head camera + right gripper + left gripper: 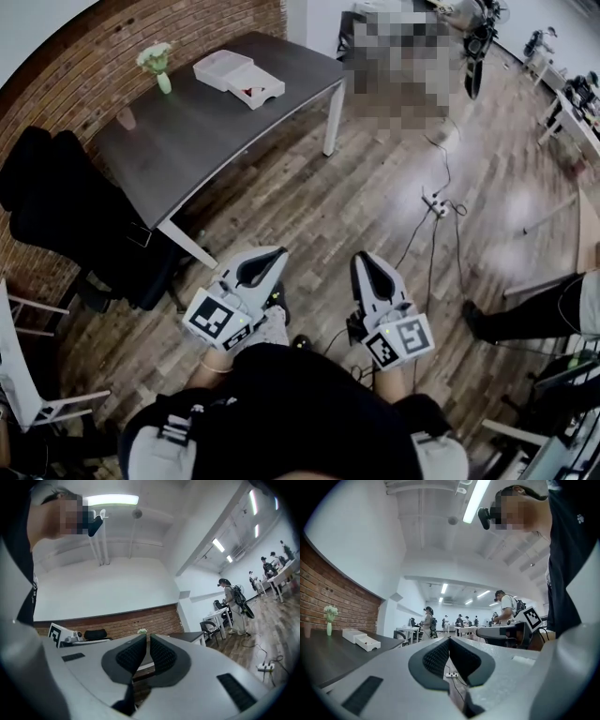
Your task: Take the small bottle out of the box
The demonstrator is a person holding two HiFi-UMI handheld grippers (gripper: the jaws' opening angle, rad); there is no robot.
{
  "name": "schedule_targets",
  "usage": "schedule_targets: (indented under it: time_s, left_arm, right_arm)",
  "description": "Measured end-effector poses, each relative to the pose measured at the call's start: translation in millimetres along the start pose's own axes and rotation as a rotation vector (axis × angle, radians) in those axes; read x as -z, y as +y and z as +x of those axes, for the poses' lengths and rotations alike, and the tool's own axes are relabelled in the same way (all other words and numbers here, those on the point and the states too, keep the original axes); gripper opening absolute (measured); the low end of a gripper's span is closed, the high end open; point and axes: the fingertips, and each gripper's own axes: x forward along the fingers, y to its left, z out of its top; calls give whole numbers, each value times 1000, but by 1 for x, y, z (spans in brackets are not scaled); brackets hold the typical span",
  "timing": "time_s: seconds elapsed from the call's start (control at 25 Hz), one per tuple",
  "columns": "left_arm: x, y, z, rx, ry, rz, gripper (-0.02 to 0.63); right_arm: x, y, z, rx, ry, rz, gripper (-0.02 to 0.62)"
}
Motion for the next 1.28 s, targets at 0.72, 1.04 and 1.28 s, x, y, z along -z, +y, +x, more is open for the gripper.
schedule_targets:
  time_s: [0.72, 1.04, 1.28]
  left_arm:
    - [7, 115, 71, 21, -14, -40, 3]
    - [-2, 176, 98, 33, -31, -48, 2]
    - [-1, 223, 116, 45, -21, -62, 3]
  right_arm:
    - [-32, -74, 109, 76, -19, -166, 20]
    - [-19, -74, 180, 60, 57, -173, 20]
    - [-17, -79, 224, 70, 74, -152, 17]
